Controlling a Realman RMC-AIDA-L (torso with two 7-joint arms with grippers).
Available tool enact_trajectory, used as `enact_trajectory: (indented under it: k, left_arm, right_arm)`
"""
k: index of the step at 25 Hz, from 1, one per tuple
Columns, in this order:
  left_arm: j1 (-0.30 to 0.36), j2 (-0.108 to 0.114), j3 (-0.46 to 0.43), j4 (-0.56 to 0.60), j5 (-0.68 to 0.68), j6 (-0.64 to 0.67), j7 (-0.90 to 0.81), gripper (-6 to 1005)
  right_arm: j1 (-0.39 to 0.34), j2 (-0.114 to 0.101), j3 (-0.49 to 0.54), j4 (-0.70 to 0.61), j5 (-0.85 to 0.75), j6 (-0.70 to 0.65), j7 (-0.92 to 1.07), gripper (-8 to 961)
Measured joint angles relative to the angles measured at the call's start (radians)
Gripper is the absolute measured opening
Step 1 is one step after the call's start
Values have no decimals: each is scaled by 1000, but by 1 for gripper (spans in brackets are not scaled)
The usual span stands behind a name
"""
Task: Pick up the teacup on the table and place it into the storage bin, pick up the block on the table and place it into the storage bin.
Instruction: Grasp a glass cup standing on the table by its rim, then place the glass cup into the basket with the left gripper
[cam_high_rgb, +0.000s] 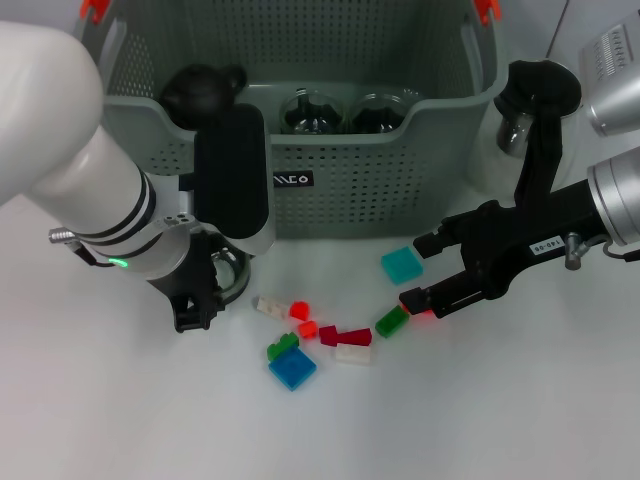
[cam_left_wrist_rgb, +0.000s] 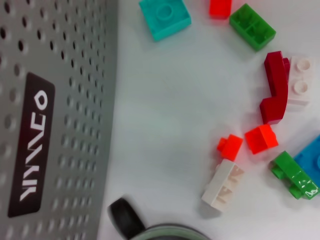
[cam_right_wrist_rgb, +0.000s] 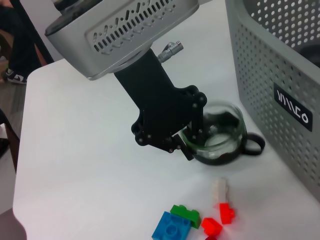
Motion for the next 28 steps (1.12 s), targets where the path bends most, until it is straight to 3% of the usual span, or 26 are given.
enact_trajectory:
  k: [9, 17, 21, 28]
  left_arm:
    - [-5, 2, -1, 17, -3, 43, 2, 46]
    - [30, -4, -26, 196, -56, 259, 0, 48]
    - [50, -3, -180, 323, -223, 390, -3, 49]
    - [38, 4, -509, 392, -569, 530, -2, 50]
  right_arm:
    - [0, -2, 4, 0, 0, 0, -1, 893]
    - [0, -3, 5, 0, 0, -7, -2, 893]
    - [0, -6, 4, 0, -1, -26, -2, 892]
    - [-2, -18, 3, -7, -5, -59, -11, 892]
